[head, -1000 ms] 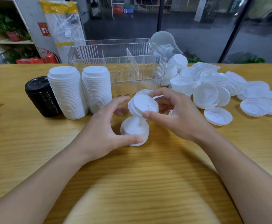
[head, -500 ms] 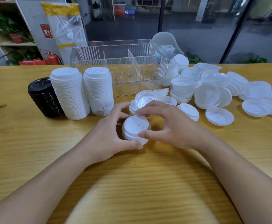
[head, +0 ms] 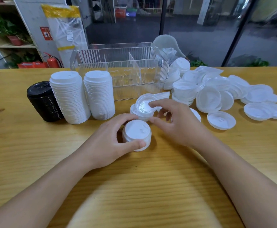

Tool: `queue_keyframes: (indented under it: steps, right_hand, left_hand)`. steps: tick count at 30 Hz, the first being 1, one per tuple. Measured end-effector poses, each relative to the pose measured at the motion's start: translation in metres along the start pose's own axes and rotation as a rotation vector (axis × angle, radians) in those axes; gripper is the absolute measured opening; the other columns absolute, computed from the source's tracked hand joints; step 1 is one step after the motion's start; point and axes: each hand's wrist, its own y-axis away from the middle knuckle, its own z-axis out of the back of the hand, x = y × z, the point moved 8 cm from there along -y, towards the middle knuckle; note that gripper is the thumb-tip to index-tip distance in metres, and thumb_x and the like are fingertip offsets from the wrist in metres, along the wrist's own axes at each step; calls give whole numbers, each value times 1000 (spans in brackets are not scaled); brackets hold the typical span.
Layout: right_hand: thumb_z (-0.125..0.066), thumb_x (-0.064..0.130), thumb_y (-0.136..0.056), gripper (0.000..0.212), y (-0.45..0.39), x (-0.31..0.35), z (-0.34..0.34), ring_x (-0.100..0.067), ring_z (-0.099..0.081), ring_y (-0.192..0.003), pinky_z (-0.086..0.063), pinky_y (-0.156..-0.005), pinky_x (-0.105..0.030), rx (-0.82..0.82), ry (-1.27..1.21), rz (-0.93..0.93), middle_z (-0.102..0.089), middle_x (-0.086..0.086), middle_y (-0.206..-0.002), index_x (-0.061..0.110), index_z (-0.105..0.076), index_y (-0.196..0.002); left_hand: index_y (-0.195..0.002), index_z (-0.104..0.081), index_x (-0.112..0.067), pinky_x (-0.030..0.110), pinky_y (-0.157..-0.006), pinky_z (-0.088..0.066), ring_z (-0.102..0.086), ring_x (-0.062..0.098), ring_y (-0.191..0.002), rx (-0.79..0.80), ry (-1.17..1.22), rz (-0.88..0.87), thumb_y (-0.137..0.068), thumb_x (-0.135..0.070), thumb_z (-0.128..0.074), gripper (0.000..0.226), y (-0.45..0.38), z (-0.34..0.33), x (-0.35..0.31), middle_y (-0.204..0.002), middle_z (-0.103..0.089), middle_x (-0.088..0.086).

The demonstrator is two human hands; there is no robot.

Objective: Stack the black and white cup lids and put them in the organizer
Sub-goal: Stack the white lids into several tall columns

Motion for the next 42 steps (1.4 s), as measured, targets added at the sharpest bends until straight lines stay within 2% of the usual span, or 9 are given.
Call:
queue_keyframes:
  steps: [6, 13, 18, 21, 25, 29, 34, 37, 42]
  right_hand:
    - [-78, 20, -97, 51, -5, -3, -11, -3, -64, -103, -54, -98, -28, 19, 187, 45, -67, 16, -118, 27, -63, -146]
    - [-78, 13, -97, 26, -4, 1, 16, -4, -60, -83, -45, -77, -12, -172, 129, 57, -68, 17, -96, 25, -77, -120]
    - [-77, 26, -101, 15, -1, 5, 28, -8, -63, -105, -46, -86, -26, -213, -134, -11, -72, 22, -103, 31, -76, -115]
    - [-72, 14, -104, 24, -3, 4, 27, -22, -71, -98, -55, -88, -49, -156, -540, -50, -75, 2, -101, 18, -67, -128]
    - [-66, 7, -107, 28, -3, 5, 13, -31, -68, -92, -59, -89, -53, -135, -835, -137, -68, -17, -102, 8, -56, -133]
    - [-67, 12, -107, 8, -3, 1, 7, -25, -66, -99, -58, -96, -61, -155, -769, -151, -69, -23, -112, 6, -70, -112]
    - [-86, 16, -93, 35, 1, 10, 8, -20, -78, -108, -62, -99, -43, -107, -704, -138, -77, -5, -123, 11, -72, -124]
    - [-95, 14, -82, 57, 1, 14, 5, -19, -76, -114, -62, -102, -48, -50, -597, -107, -75, -1, -128, 16, -68, -132]
    - [-96, 27, -83, 57, 3, 20, 11, -8, -74, -114, -61, -101, -38, -87, -373, -32, -76, 9, -123, 21, -69, -132]
  left_hand:
    - [-139, -64, -47, 23, -103, -48, -61, -3, -128, 3, -18, 1, -85, -63, -84, 60, 1, 0, -5, -132, -67, -32]
    - [-143, -61, -51, 24, -100, -47, -60, -1, -129, -12, 29, 29, -87, -82, -70, 65, 1, 1, 5, -137, -65, -30]
    - [-141, -66, -41, 39, -108, -51, -65, 7, -132, -130, 171, -12, -94, -64, -72, 52, -3, 11, 4, -135, -72, -22]
    - [-137, -69, -37, 38, -107, -52, -66, 10, -133, -207, 261, -51, -99, -49, -74, 40, -2, 20, 0, -135, -73, -20]
    - [-137, -70, -25, 43, -115, -49, -65, 18, -139, -190, 347, -103, -102, -30, -72, 36, -2, 19, -8, -140, -74, -9]
    - [-132, -72, -18, 45, -113, -53, -70, 24, -131, -206, 403, -121, -99, -22, -76, 34, 1, 20, -8, -132, -78, 0]
    - [-136, -71, -16, 46, -112, -54, -71, 26, -131, -200, 408, -128, -98, -21, -77, 39, 1, 17, -7, -132, -78, 2]
    - [-138, -71, -19, 51, -112, -53, -70, 26, -132, -211, 358, -144, -99, -23, -77, 39, 2, 18, -9, -134, -77, 1]
    - [-140, -69, -25, 53, -113, -52, -67, 23, -136, -199, 297, -135, -97, -27, -80, 45, 2, 19, -11, -137, -75, -5]
